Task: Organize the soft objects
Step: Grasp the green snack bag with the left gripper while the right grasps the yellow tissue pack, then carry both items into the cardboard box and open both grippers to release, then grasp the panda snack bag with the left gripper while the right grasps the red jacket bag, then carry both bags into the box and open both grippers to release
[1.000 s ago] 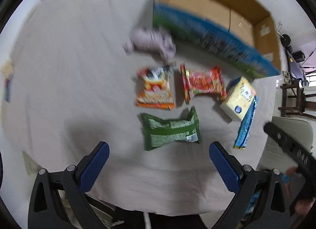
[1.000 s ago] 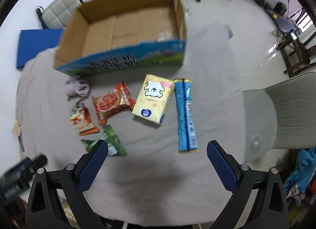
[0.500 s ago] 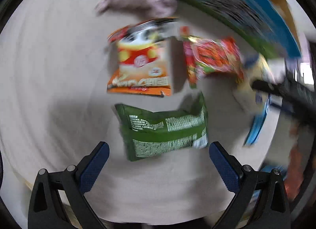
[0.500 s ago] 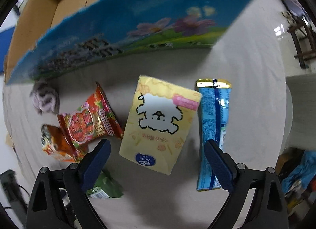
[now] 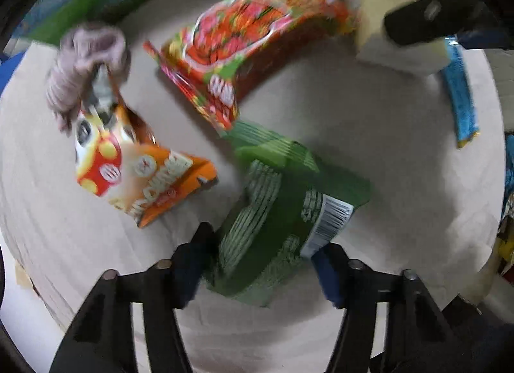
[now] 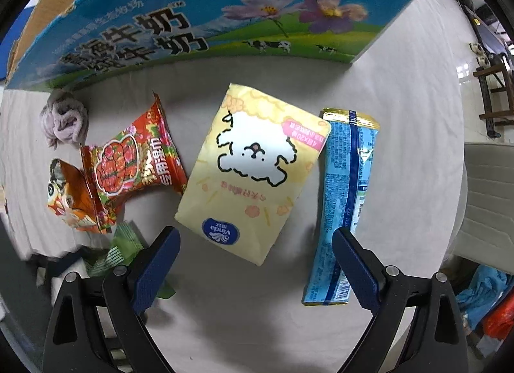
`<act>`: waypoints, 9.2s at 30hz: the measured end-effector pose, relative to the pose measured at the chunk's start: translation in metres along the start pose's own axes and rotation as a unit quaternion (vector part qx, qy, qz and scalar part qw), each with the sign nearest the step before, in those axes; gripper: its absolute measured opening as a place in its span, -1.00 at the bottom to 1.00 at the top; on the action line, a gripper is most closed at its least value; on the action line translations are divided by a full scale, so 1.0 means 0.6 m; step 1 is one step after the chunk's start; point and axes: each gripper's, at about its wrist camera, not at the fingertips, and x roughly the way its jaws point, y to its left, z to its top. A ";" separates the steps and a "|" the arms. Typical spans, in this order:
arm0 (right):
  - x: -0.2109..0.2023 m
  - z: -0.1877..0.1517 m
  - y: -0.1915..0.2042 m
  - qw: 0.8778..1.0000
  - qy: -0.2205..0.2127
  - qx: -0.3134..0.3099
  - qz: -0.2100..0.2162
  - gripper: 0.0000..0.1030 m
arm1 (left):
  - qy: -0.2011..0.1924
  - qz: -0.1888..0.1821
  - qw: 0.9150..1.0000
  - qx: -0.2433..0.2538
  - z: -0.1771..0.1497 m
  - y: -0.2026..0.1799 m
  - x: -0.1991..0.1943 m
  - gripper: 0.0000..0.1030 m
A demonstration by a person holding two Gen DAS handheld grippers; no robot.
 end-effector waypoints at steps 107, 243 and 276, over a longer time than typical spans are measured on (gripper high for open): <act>-0.100 0.415 0.034 0.996 -0.071 -0.058 -0.022 0.31 | -0.052 -0.212 0.966 -0.141 0.539 0.234 -0.208 -0.13; 0.042 -0.056 0.078 0.998 0.056 0.006 -0.007 0.14 | -0.040 -0.082 0.970 -0.227 0.022 0.068 -0.096 -0.07; -0.374 -0.074 0.028 0.987 -0.144 0.002 0.070 -0.06 | -0.254 -0.112 0.947 -0.164 0.046 0.121 -0.506 -0.09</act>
